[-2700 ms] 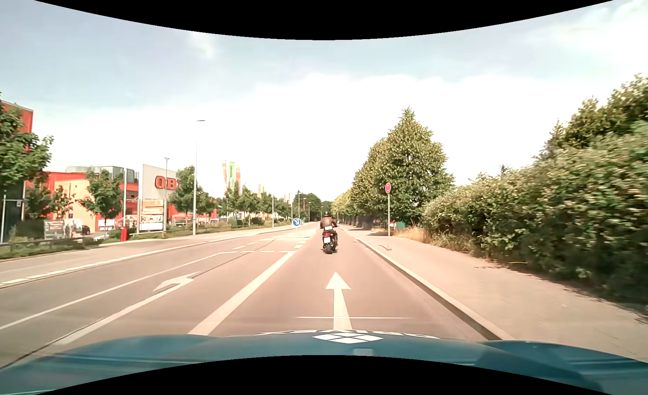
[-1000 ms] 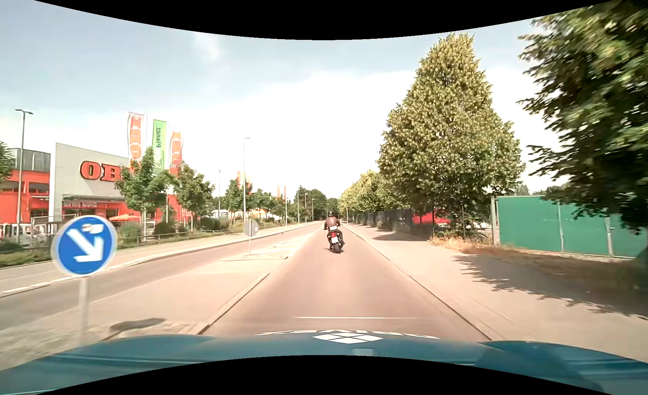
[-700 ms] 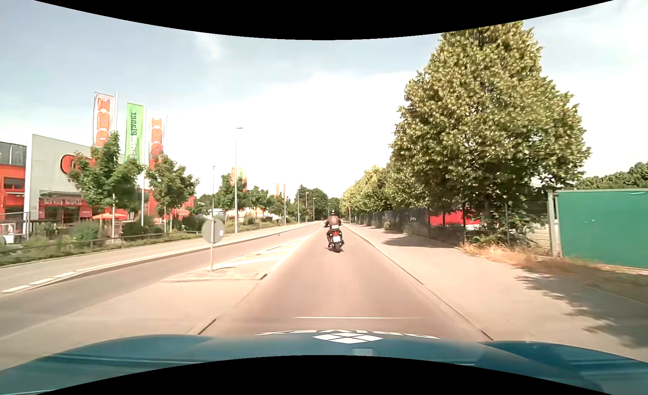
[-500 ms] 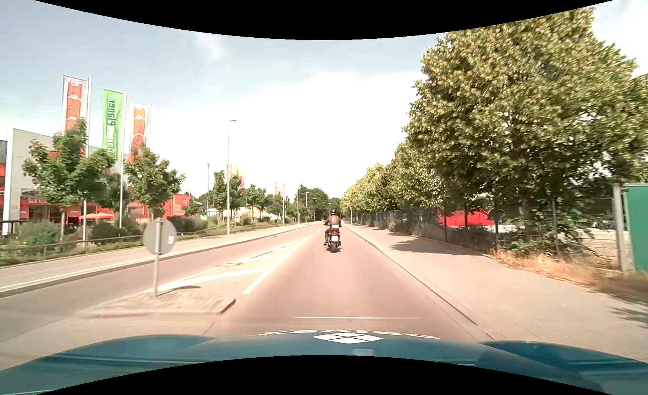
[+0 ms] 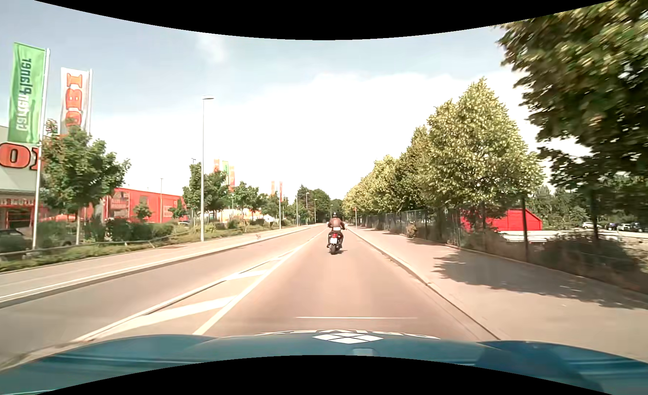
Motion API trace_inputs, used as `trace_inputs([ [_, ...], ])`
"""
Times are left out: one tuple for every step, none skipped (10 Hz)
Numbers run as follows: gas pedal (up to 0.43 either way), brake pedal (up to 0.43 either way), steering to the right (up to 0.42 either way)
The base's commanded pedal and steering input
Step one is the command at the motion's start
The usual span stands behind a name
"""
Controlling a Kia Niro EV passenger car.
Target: Follow the waypoints while adhering to traffic rules and regulations
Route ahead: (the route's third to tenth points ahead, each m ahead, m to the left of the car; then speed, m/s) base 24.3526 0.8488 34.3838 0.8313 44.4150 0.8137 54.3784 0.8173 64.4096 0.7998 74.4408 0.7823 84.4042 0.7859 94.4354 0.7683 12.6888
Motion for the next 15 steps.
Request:
trace_inputs([
  [0.008, 0.0, -0.006],
  [0.008, 0.0, -0.005],
  [0.02, 0.0, -0.005],
  [0.02, 0.0, -0.005],
  [0.028, 0.0, -0.005],
  [0.059, 0.0, -0.005],
  [0.079, 0.0, -0.005],
  [0.079, 0.0, -0.005],
  [0.079, 0.0, -0.005],
  [0.079, 0.0, -0.004],
  [0.059, 0.0, -0.003],
  [0.059, 0.0, -0.003],
  [0.047, 0.0, -0.003],
  [0.047, 0.0, -0.003],
  [0.028, 0.0, -0.002],
])
